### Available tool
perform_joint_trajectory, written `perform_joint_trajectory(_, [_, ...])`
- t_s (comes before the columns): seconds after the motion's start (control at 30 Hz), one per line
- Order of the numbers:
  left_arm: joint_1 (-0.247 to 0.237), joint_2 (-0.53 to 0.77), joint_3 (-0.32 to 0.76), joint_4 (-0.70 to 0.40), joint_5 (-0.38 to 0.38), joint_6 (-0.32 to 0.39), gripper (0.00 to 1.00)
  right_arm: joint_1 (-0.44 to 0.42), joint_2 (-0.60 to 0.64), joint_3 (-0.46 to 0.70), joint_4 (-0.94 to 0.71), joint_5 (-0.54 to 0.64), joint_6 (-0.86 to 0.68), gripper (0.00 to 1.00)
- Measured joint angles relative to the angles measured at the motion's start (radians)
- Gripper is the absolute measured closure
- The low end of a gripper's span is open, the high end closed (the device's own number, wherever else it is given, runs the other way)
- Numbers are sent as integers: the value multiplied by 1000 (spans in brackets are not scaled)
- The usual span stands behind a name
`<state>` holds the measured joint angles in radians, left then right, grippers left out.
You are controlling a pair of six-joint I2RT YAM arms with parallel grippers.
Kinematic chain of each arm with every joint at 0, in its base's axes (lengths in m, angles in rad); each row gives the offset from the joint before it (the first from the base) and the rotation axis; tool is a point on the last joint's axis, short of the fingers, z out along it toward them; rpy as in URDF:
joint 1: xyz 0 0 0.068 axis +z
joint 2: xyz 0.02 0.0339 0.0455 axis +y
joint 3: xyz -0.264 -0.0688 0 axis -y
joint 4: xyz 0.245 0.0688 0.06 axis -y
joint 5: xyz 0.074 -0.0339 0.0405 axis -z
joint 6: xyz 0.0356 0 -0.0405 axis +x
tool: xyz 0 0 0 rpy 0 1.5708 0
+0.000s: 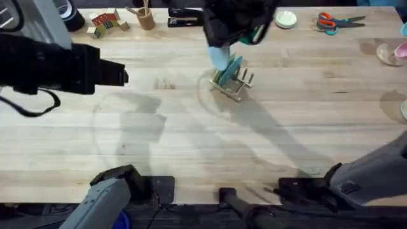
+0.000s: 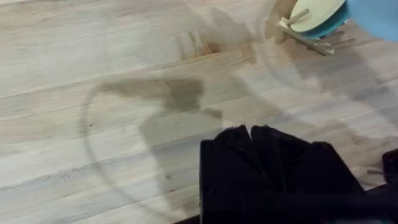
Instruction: Pick up the plates from the table one by one and place each into a slot on the dish rack.
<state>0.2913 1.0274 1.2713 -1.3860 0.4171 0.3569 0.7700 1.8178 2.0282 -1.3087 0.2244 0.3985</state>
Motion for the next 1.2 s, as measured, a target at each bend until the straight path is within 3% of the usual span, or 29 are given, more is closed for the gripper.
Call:
perform_joint_trajectory(0.23, [0, -53, 0, -27, -3, -3, 905, 0, -84, 0, -70, 66, -3, 971])
perform_joint_trajectory(0.3, [0, -62, 0, -32, -3, -3, 854, 0, -101, 0, -79, 78, -3, 971])
perform_joint_trajectory(0.47, [0, -69, 0, -36, -10, -6, 90, 0, -141, 0, -83, 91, -3, 970])
perform_joint_trajectory(0.5, [0, -69, 0, -37, -11, -9, 33, 0, -149, 0, -88, 94, -3, 971])
perform_joint_trajectory(1.2, [0, -69, 0, -47, -14, -10, 6, 0, -177, 4, -185, 120, -24, 970])
